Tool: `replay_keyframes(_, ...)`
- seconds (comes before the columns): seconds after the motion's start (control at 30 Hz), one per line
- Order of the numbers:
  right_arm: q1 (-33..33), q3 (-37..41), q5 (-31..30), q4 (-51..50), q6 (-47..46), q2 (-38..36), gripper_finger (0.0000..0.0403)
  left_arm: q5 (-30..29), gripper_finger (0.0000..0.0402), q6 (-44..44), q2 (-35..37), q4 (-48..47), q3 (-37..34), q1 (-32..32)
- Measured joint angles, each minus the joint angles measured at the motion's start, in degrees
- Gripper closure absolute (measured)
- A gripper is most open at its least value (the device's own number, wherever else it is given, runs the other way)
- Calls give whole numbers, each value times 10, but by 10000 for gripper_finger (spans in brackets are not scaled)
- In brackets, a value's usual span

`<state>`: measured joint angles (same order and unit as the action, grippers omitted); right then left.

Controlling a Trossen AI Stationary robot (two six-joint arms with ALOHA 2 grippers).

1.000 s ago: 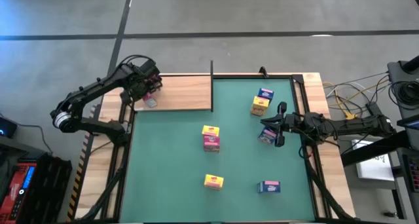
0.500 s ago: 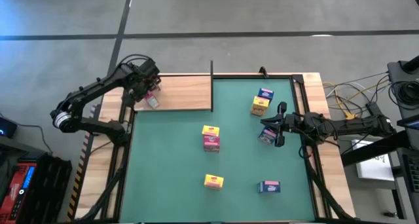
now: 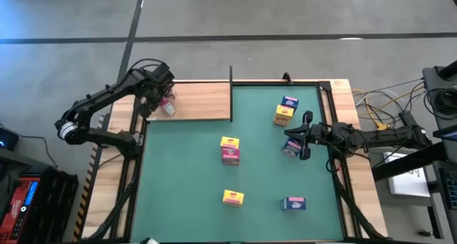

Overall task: Stack cereal on shelf
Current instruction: Put the bottom pink cereal box on the shelf aligned with the pink cereal box

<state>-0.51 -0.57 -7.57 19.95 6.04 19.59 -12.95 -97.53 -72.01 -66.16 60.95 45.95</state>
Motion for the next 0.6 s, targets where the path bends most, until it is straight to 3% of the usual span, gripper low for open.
replay_keyframes(0.6,0,0,0,0,0,0,380,-47,205,-135,0,34,0,0)
